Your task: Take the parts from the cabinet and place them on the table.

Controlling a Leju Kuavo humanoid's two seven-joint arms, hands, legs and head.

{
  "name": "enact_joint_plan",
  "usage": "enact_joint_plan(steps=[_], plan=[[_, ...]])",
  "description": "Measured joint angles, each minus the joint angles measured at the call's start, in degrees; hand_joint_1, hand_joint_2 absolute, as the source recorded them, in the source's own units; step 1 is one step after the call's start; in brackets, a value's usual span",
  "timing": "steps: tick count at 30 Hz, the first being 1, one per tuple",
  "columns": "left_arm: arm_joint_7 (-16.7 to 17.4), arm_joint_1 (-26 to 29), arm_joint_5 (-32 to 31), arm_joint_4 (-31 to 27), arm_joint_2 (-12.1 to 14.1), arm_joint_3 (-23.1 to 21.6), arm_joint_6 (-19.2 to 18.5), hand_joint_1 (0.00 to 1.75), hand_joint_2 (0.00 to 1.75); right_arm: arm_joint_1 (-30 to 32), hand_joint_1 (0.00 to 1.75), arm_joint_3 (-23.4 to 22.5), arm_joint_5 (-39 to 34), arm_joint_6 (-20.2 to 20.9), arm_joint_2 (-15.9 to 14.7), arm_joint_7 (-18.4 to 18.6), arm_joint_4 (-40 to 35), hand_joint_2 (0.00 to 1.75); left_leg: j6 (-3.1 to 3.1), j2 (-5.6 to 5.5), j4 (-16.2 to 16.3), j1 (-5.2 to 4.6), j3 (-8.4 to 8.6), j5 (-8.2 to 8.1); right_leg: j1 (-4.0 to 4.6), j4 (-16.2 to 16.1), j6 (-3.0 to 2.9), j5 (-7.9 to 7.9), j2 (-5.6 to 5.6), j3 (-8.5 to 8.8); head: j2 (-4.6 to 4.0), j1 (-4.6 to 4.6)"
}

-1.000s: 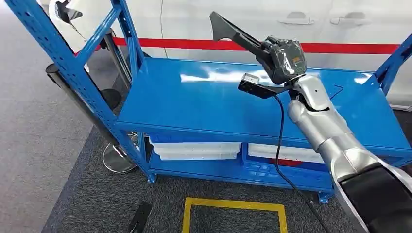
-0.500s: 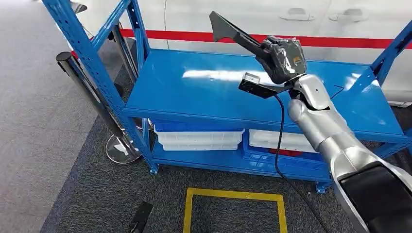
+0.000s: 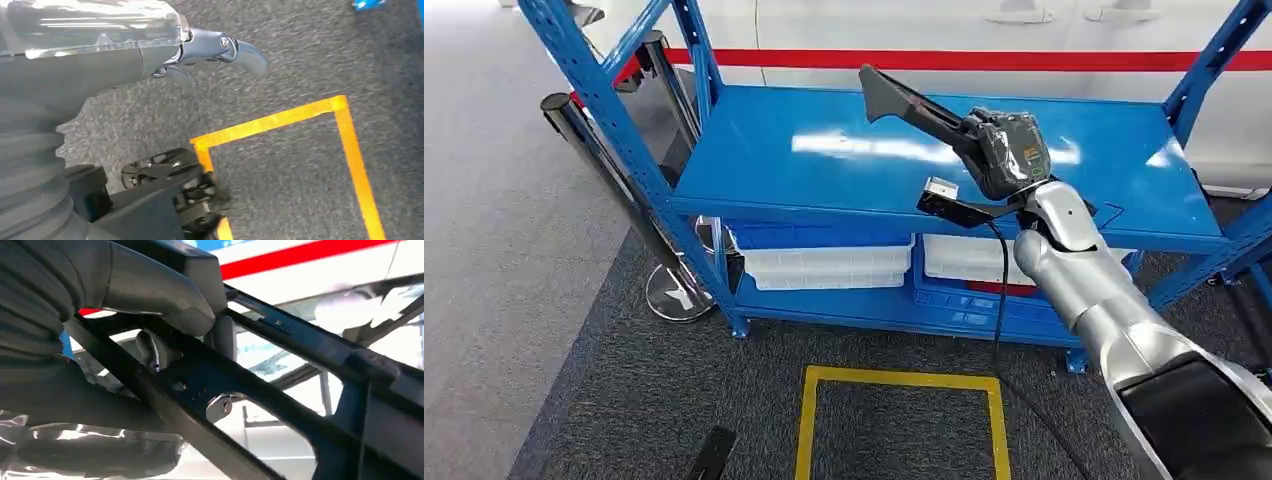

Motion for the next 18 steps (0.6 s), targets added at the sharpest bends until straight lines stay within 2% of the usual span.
enact_joint_plan(steps=[1,2,3,4,5,6,7,8,9,10,11,12,13,14,15,16,17,18], plan=[[0.0,-0.13,0.02,0.0,0.04,0.0,0.07,0.0,1.75,0.03,1.75,-0.07,0.0,0.0,-0.02,-0.02,0.0,1.75,1.05,-0.11,-5.47,-0.38,4.03,-0.3,-0.1,0.0,0.0,0.53,-0.04,-0.3,0.0,0.0],[0.0,-0.22,0.13,0.0,0.59,0.02,0.15,0.0,1.75,0.15,1.75,-0.15,-0.05,0.0,-0.09,-0.11,-0.02,1.75,2.05,-0.05,-10.12,-0.71,7.21,-2.61,0.23,-0.03,0.39,0.95,-0.04,-0.55,0.02,0.0],[-0.11,-0.32,0.17,0.0,0.28,0.02,0.17,0.0,1.75,0.54,1.75,-0.33,-0.18,0.0,-0.2,-0.13,-0.02,1.75,1.3,-0.08,-11.66,-0.8,7.77,-2.62,-0.35,-0.35,0.76,1.49,-0.22,-0.46,0.0,0.0],[-0.17,-0.24,0.2,0.0,0.35,0.02,0.24,0.0,1.75,0.9,1.75,-0.42,-0.35,-0.07,-0.31,-0.37,-0.02,1.75,1.45,-0.16,-11.57,-1.17,6.97,-1.72,-0.62,-0.95,1.16,2.22,-0.29,-0.28,0.0,0.04],[-0.15,-0.25,0.22,0.0,0.35,0.02,0.26,0.0,1.75,1.31,1.75,-0.42,-0.68,-0.04,-0.33,-0.77,-0.02,1.75,1.87,-0.18,-11.97,-1.42,7.0,-1.2,-0.8,-1.57,1.54,3.04,-0.28,-0.26,0.0,-0.07],[-0.13,-0.28,0.24,0.0,0.35,0.02,0.31,0.0,1.75,2.1,1.75,-0.5,-1.46,0.02,-0.65,-1.48,0.0,1.75,2.12,-0.06,-13.35,-1.22,7.0,0.02,-0.5,-2.52,1.94,3.86,-0.18,-0.29,0.0,-0.04],[-0.13,-0.46,0.26,0.0,0.39,0.02,0.37,0.0,1.75,2.95,1.75,-0.66,-2.32,0.13,-1.4,-2.34,0.04,1.75,2.04,0.29,-14.47,-0.62,7.04,1.38,-0.6,-2.3,2.09,2.52,-0.1,-0.59,0.0,-0.02],[-0.04,-0.61,0.35,0.0,0.42,0.02,0.5,0.0,1.75,3.64,1.75,-0.79,-3.3,0.13,-1.9,-3.47,0.13,1.75,2.66,0.28,-14.85,-0.59,6.22,2.3,-0.55,-0.44,2.23,-1.0,-0.06,-1.22,0.02,0.02],[0.04,-0.69,0.39,0.0,0.37,0.02,0.52,0.0,1.75,4.26,1.75,-0.9,-3.87,0.13,-2.08,-4.11,0.2,1.75,2.77,0.26,-14.84,-0.56,5.4,2.99,-0.69,2.77,2.41,-4.44,-0.04,-2.04,0.02,0.0],[0.07,-0.68,0.48,0.0,0.33,0.02,0.55,0.0,1.75,5.22,1.75,-1.01,-4.66,0.09,-2.43,-4.64,0.31,1.75,2.7,0.25,-14.75,-0.56,4.47,3.7,-0.77,7.43,2.69,-7.74,-0.05,-3.0,0.0,0.02],[0.24,-0.63,0.72,0.0,0.33,0.04,0.57,0.0,1.75,6.25,1.75,-1.16,-5.58,0.04,-2.6,-5.29,0.46,1.75,2.67,0.27,-14.68,-0.55,3.62,4.31,-0.84,11.59,2.94,-9.47,-0.05,-3.77,0.02,0.02],[0.37,-0.6,0.77,0.0,0.33,0.04,0.59,0.0,1.75,7.39,1.75,-1.42,-6.21,-0.02,-2.69,-5.75,0.61,1.75,2.54,0.27,-14.49,-0.47,2.69,4.85,-0.93,14.7,3.19,-9.46,-0.05,-4.06,0.0,0.0],[0.42,-0.56,0.85,0.0,0.31,0.09,0.68,0.0,1.75,8.67,1.75,-1.62,-6.84,-0.04,-2.8,-6.01,0.83,1.75,2.32,0.3,-14.13,-0.28,1.62,5.42,-1.11,15.68,3.53,-7.61,-0.07,-3.38,0.0,0.02],[0.42,-0.57,0.9,0.0,0.31,0.13,0.74,0.0,1.75,9.6,1.75,-1.66,-7.24,-0.04,-2.8,-6.19,0.96,1.75,2.04,0.32,-13.74,-0.11,0.72,5.77,-1.28,14.67,3.77,-5.6,-0.07,-1.98,0.0,0.0],[0.42,-0.56,1.15,0.0,0.31,0.26,0.96,0.0,1.75,10.54,1.75,-1.77,-7.56,-0.07,-2.8,-6.56,1.2,1.75,1.64,0.33,-12.93,0.19,-0.57,6.12,-1.57,11.09,4.14,-3.44,-0.09,1.05,0.0,0.0],[0.42,-0.55,1.36,0.0,0.31,0.37,1.14,0.0,1.75,11.0,1.75,-1.88,-7.89,-0.09,-2.75,-6.67,1.31,1.75,1.31,0.34,-12.0,0.39,-1.61,6.33,-1.89,6.61,4.43,-3.08,-0.16,4.45,0.02,0.02],[0.33,-0.56,1.4,0.0,0.39,0.5,1.2,0.0,1.75,11.17,1.75,-2.03,-8.22,-0.09,-2.65,-6.69,1.46,1.75,0.96,0.35,-11.12,0.14,-2.76,6.49,-1.84,2.03,4.93,-6.5,-0.1,7.23,0.0,0.02],[0.28,-0.51,1.4,0.0,0.39,0.66,1.25,0.0,1.75,11.32,1.75,-2.19,-8.33,-0.11,-2.43,-6.67,1.49,1.75,0.66,0.51,-10.45,0.06,-3.34,6.69,-1.29,-0.54,3.58,-7.59,0.38,8.4,0.02,0.02]])
